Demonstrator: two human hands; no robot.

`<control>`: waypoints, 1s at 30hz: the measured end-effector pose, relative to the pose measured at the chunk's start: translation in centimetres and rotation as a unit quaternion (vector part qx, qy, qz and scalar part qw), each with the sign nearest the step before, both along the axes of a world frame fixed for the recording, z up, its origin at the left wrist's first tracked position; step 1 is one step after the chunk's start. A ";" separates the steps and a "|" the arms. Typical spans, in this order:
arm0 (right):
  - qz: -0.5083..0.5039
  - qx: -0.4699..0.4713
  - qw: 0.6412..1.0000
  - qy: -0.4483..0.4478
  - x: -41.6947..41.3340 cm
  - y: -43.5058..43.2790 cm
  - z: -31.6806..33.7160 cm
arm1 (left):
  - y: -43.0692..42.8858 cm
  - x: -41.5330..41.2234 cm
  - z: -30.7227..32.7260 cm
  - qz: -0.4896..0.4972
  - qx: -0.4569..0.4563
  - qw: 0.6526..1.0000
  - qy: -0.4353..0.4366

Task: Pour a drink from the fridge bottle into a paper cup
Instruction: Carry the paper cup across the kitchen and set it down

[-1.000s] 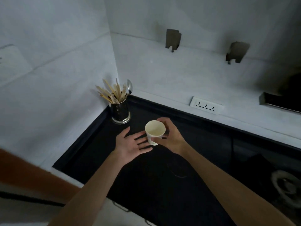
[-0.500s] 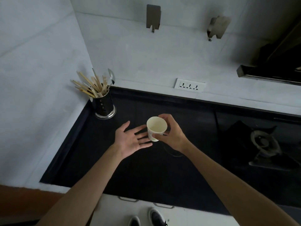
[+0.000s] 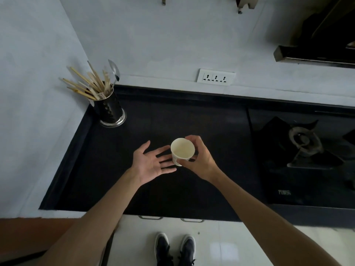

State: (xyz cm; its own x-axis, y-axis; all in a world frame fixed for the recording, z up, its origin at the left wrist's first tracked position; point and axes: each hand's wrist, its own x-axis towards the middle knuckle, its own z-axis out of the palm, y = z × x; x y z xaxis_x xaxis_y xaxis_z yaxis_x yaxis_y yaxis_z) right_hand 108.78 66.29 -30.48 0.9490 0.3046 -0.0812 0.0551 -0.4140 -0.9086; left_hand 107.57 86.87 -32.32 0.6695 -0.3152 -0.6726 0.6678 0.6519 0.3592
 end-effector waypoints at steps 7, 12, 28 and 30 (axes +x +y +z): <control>-0.012 -0.010 1.000 0.010 -1.0 -0.4 -2.5 | 0.0 -1.0 -2.5 0.000 0.007 1.000 0.025; -0.015 -0.026 0.999 0.018 -2.0 -0.7 -4.8 | 0.9 -1.9 -3.9 -0.004 0.033 0.999 0.039; -0.031 -0.063 0.998 0.010 -1.9 -0.2 -6.9 | 2.0 -2.3 -4.5 -0.007 0.044 0.998 0.047; -0.027 -0.063 0.998 0.014 -2.0 -0.1 -6.8 | 2.1 -2.1 -4.2 -0.015 0.044 0.998 0.040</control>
